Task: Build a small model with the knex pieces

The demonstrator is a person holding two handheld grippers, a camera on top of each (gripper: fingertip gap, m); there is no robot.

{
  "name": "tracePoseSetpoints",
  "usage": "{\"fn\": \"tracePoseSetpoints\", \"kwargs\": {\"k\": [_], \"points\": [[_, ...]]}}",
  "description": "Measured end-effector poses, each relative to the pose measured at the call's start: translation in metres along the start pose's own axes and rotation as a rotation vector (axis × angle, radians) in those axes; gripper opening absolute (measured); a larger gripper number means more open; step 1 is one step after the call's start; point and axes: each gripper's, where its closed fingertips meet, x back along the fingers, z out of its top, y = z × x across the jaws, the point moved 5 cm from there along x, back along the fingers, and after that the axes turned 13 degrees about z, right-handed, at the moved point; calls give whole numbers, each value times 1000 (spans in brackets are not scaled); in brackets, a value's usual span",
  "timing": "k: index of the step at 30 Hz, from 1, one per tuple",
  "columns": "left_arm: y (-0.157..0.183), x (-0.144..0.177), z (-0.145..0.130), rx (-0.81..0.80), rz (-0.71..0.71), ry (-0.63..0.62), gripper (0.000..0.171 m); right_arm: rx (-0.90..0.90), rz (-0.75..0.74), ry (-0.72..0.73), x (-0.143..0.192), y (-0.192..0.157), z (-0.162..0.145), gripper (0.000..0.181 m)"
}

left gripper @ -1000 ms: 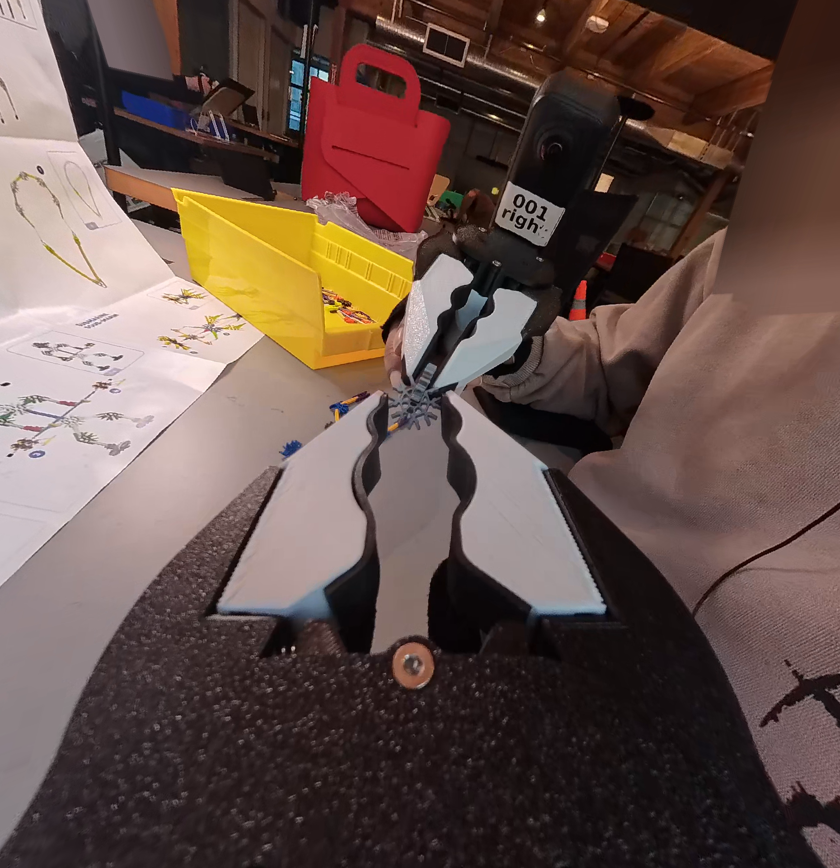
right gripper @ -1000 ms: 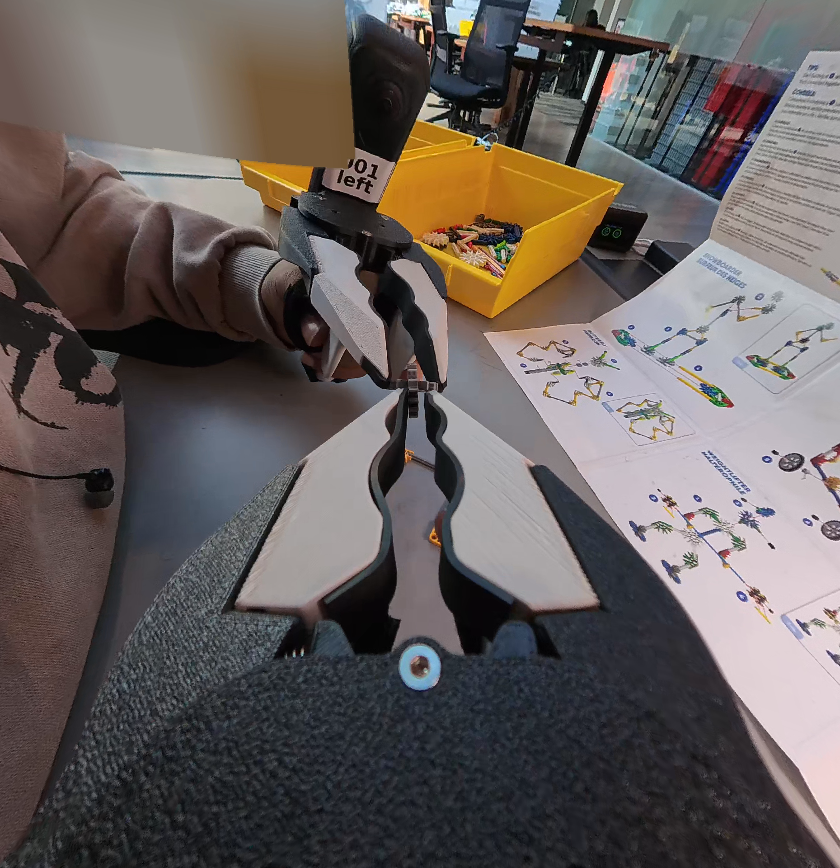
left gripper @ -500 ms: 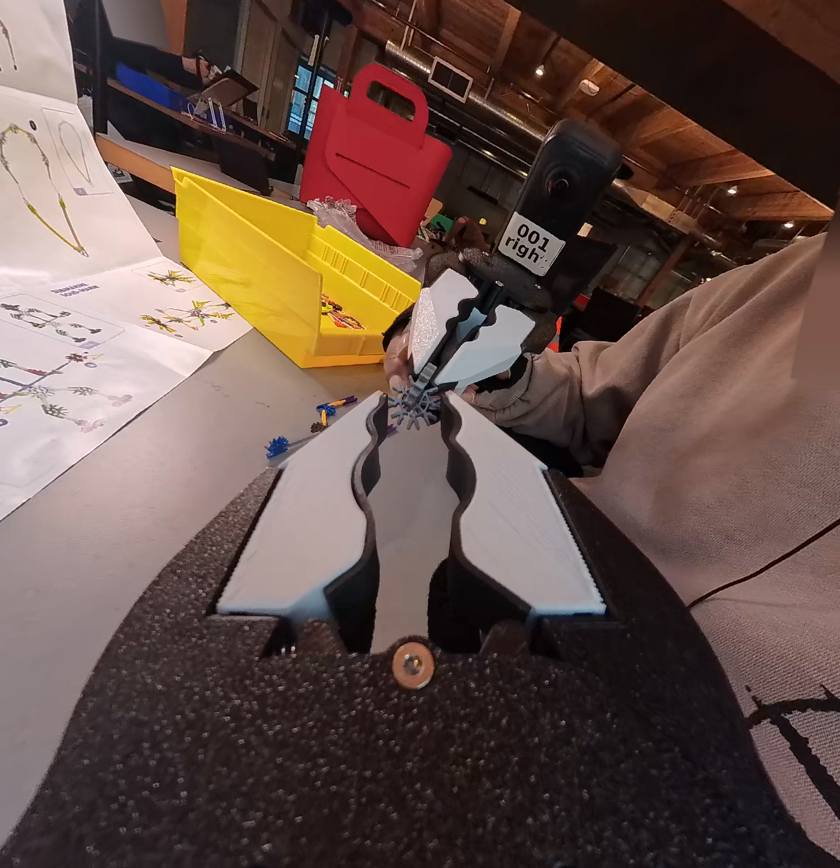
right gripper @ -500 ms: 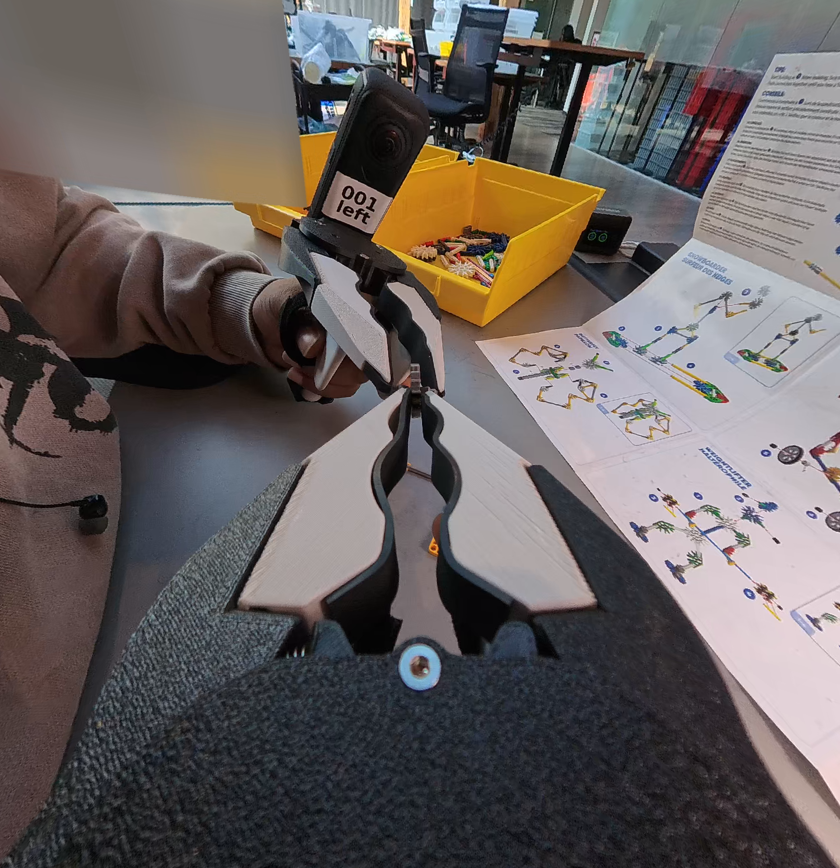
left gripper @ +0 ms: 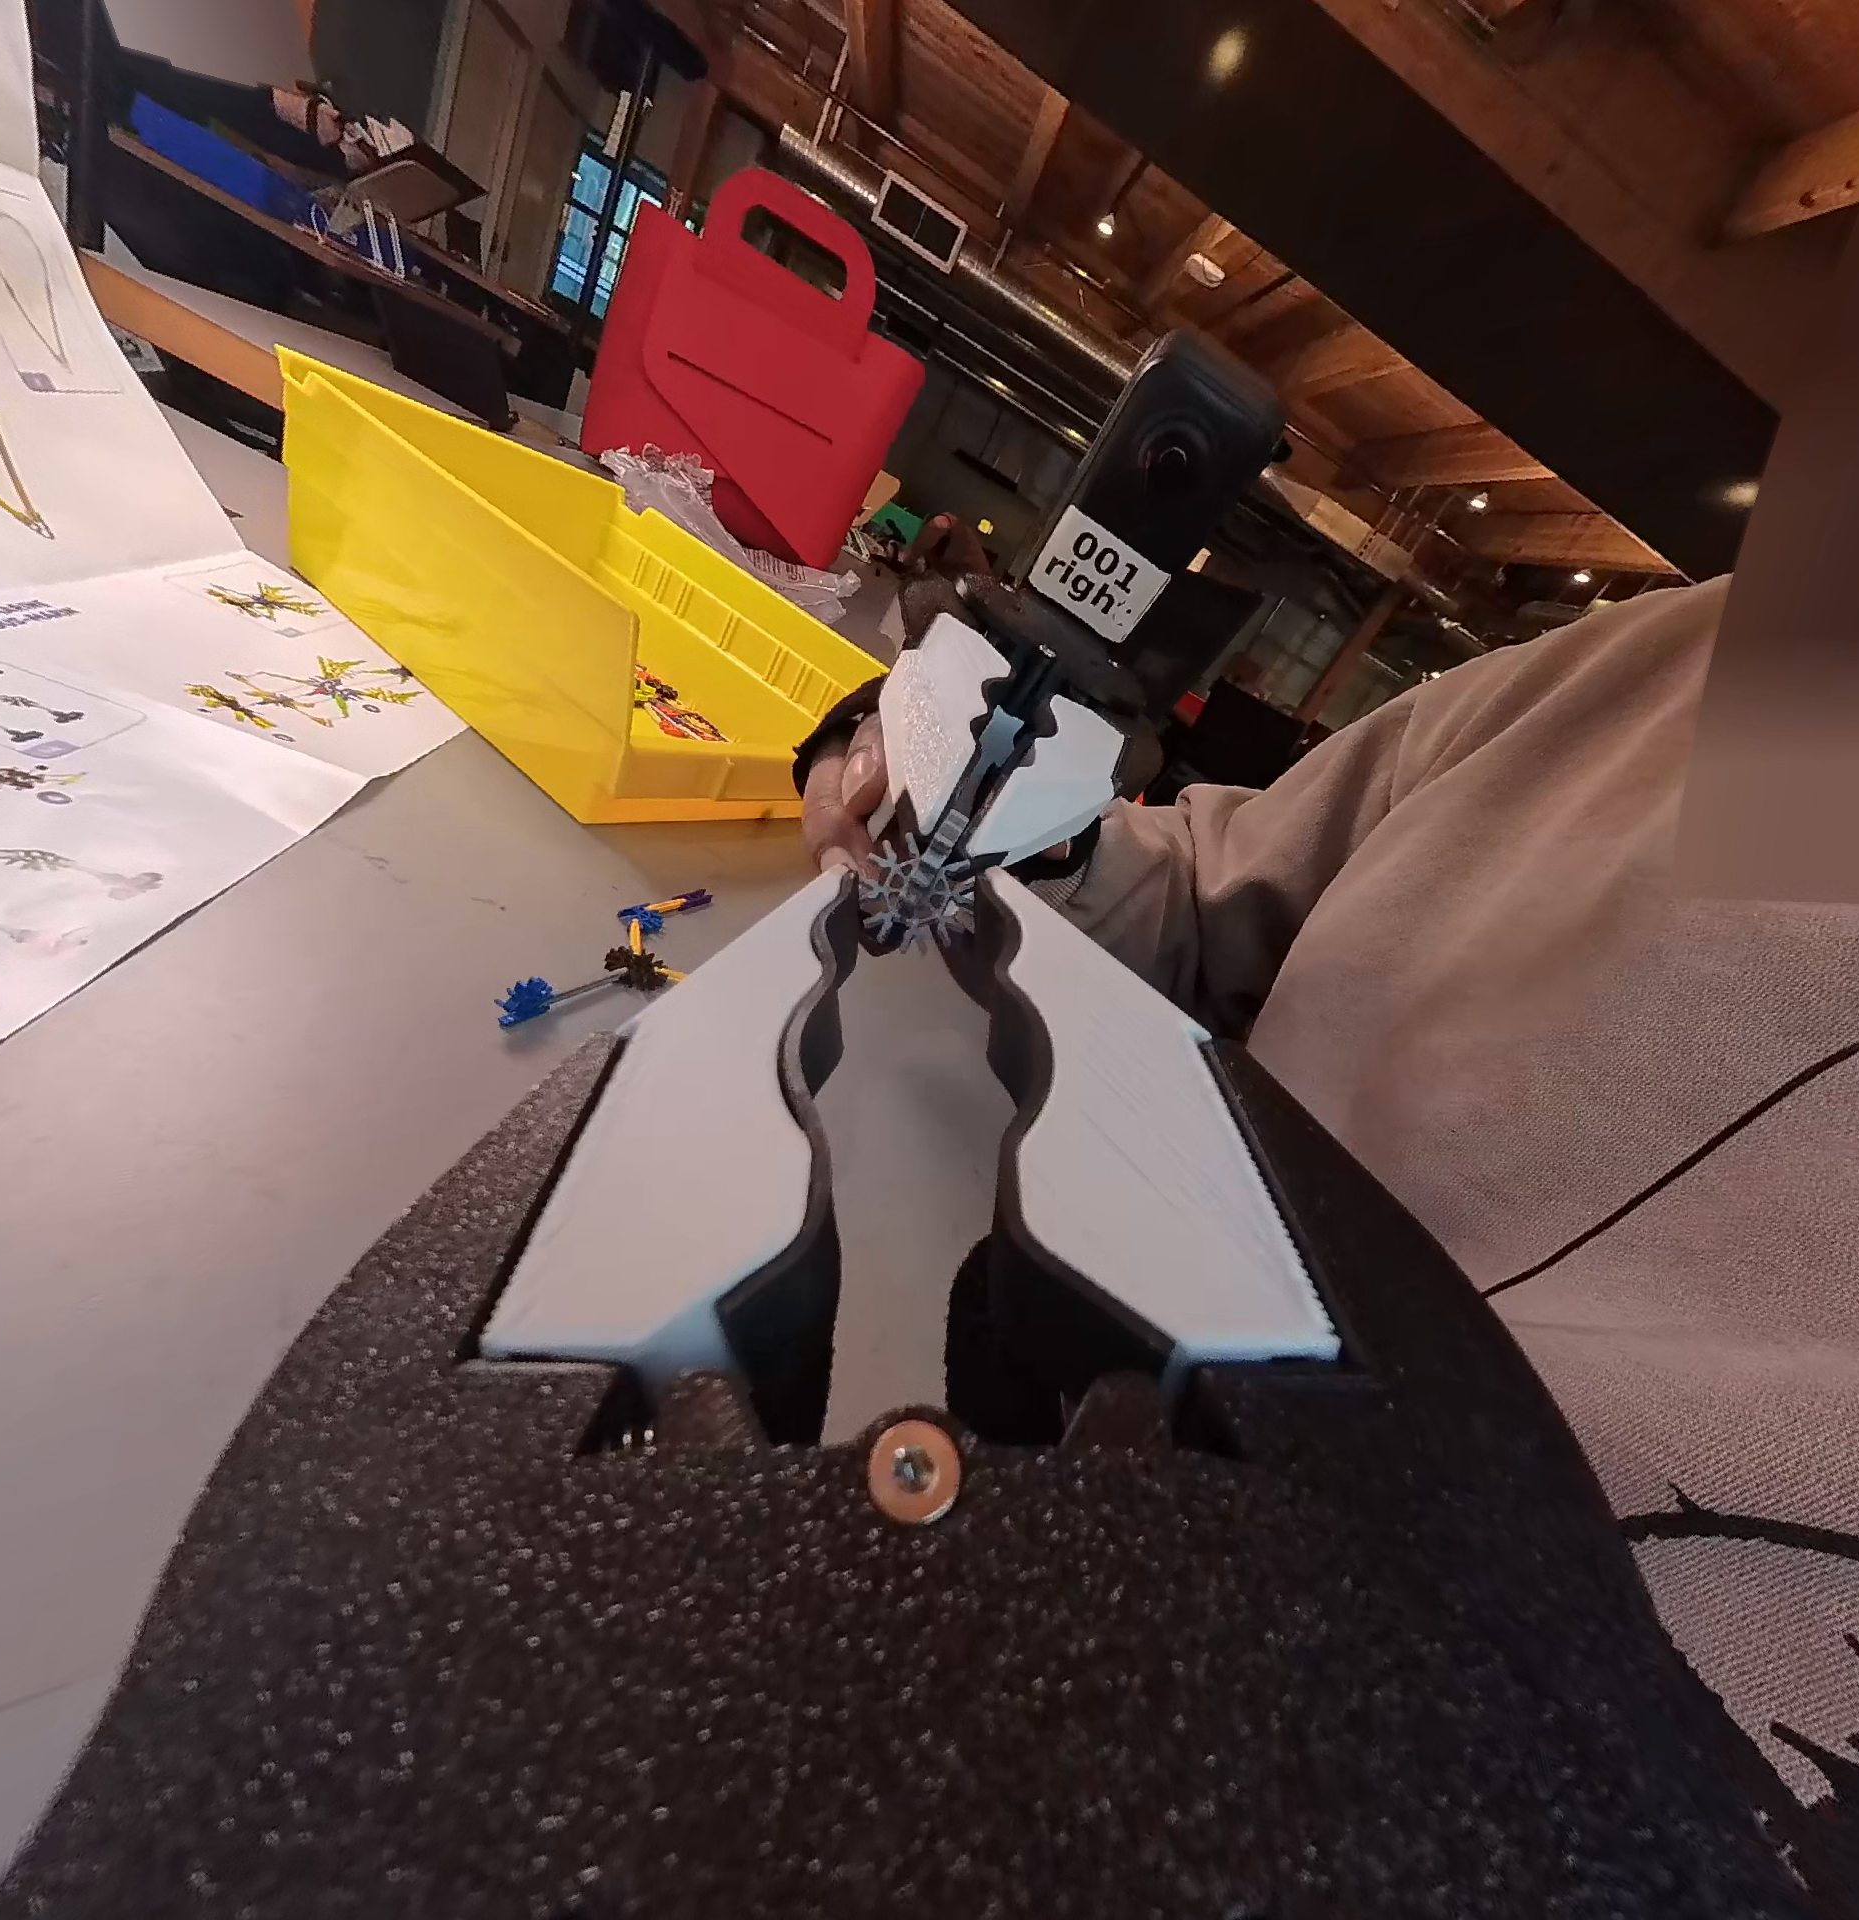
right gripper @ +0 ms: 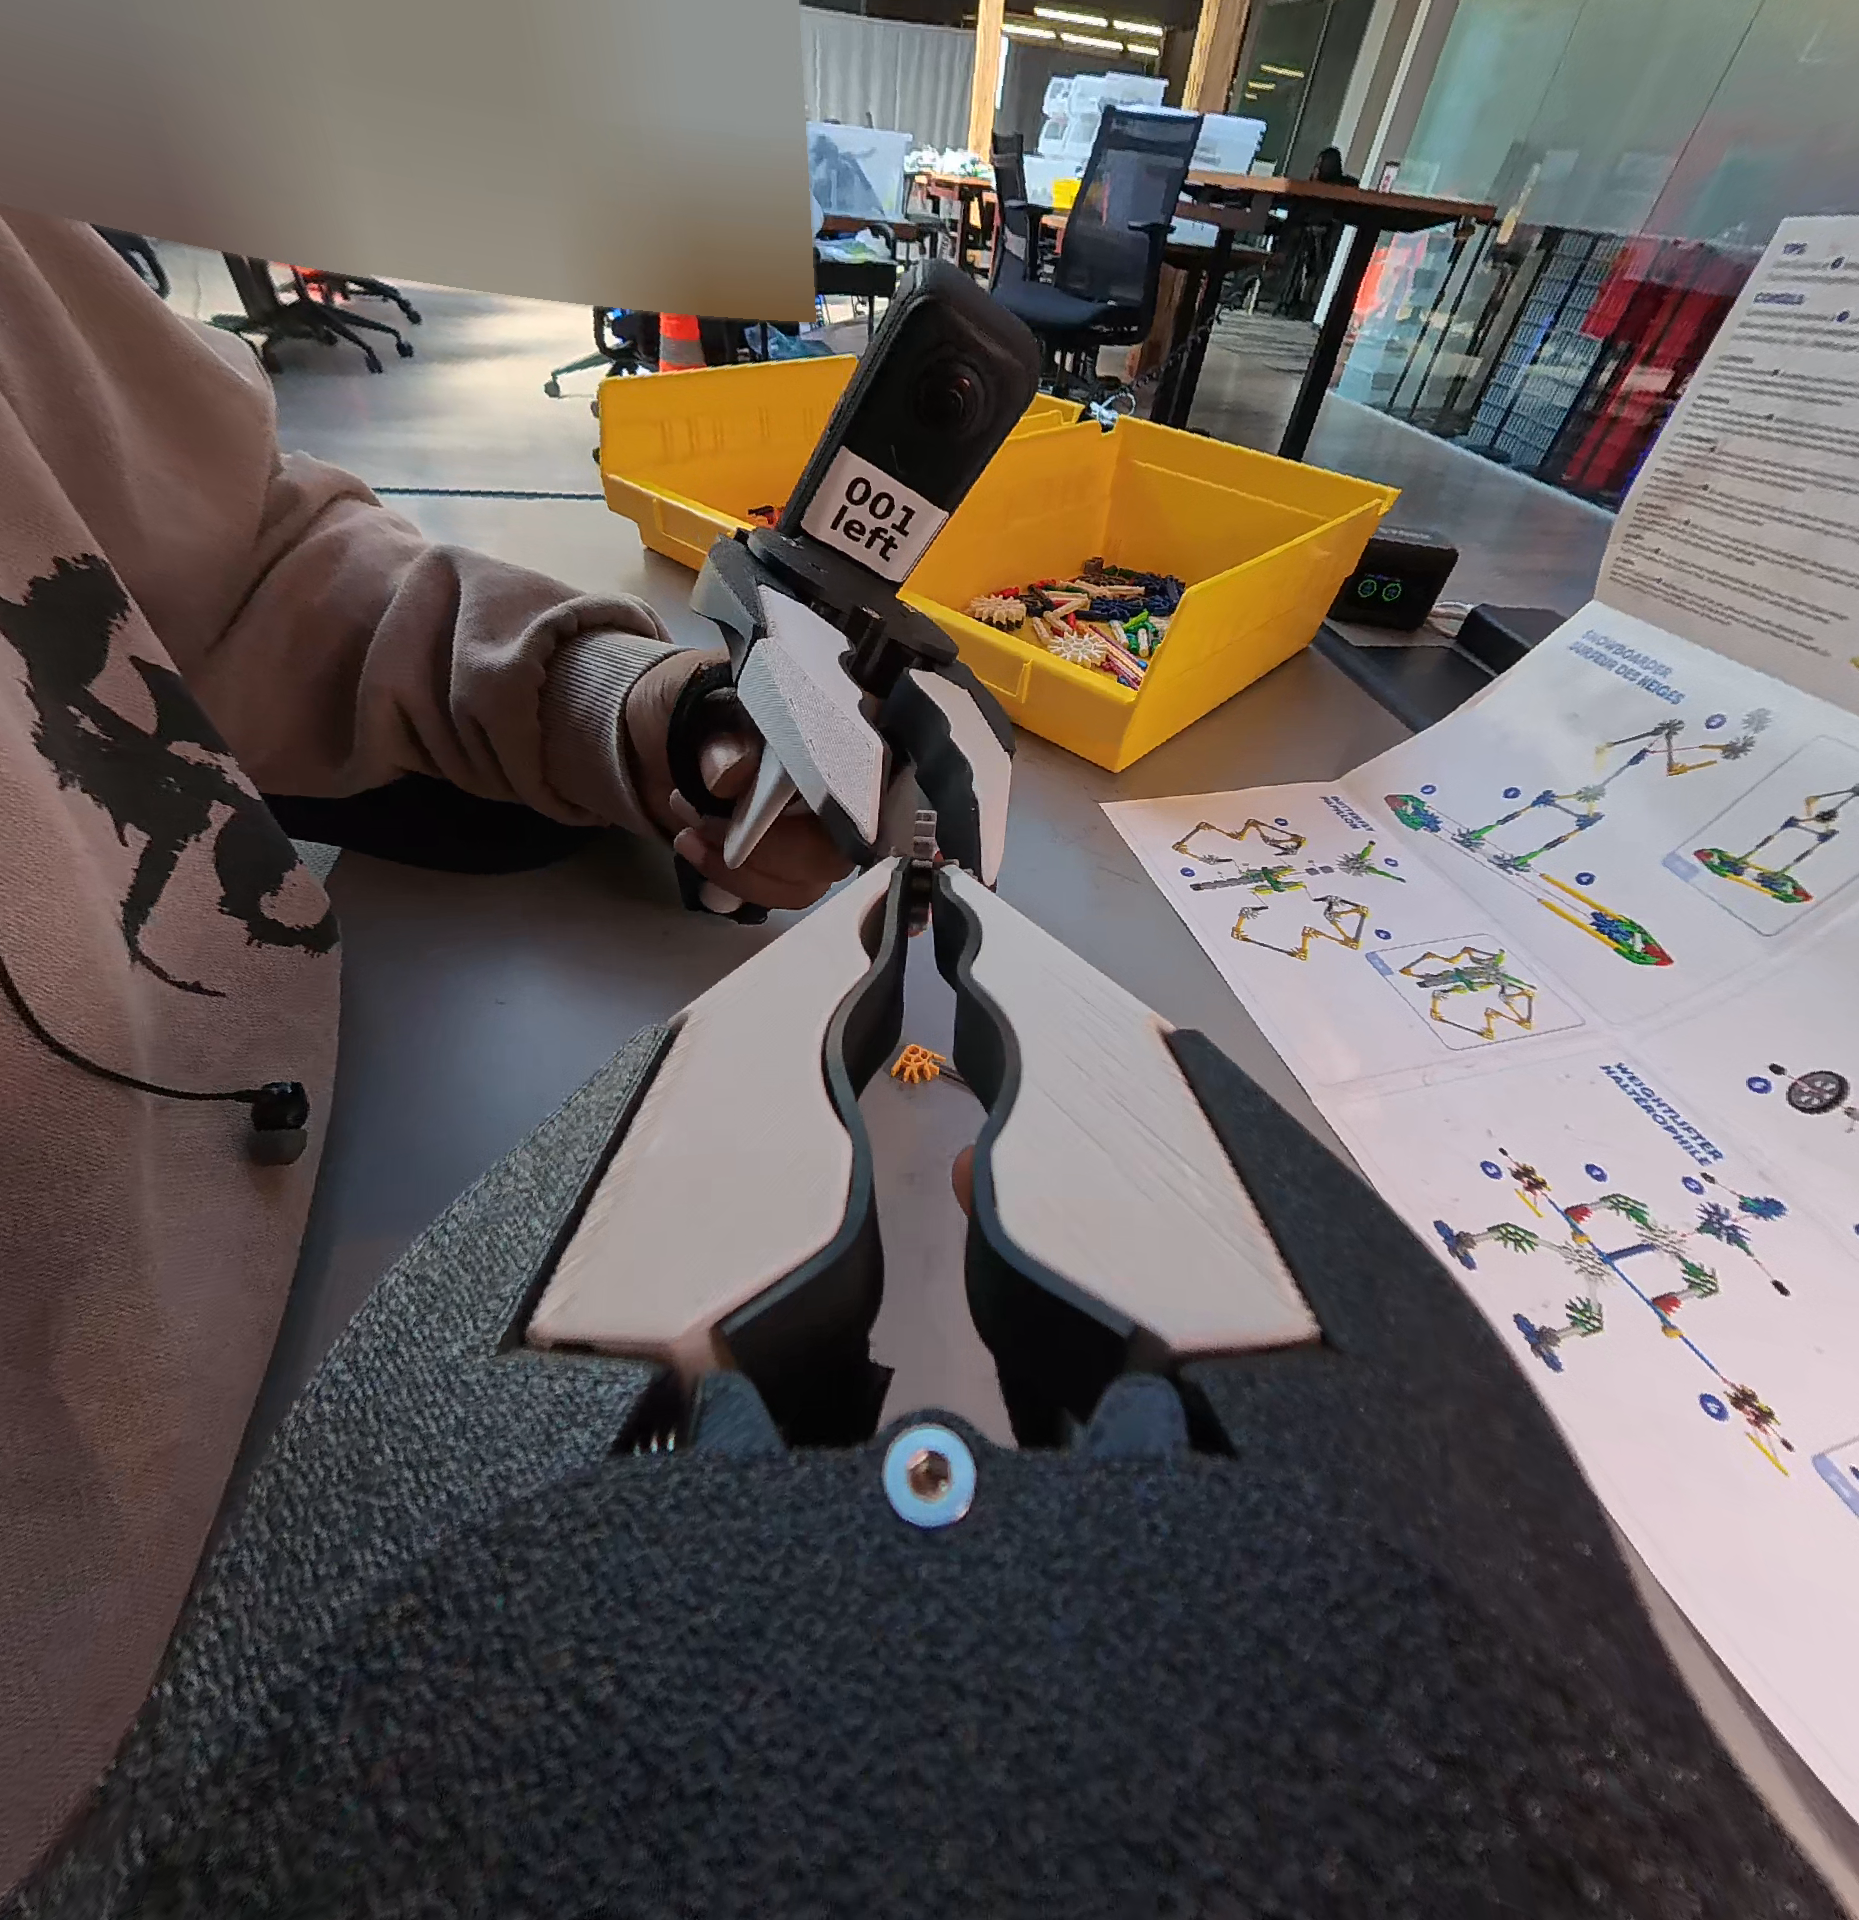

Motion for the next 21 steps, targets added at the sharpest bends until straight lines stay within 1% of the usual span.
{"fn": "tracePoseSetpoints", "kwargs": {"k": [5,9,12,21], "points": [[1,0,1,-17,-1,13,21,4,-6,27,1,0,1,3],[0,1,2,6,-11,20,22,-24,-9,41,0,1,2,3],[1,1,5,69,-43,46,21,-28,-21,60,1,1,7,3],[3,1,12,323,-173,133,21,-80,-17,131,2,3,22,5]]}}
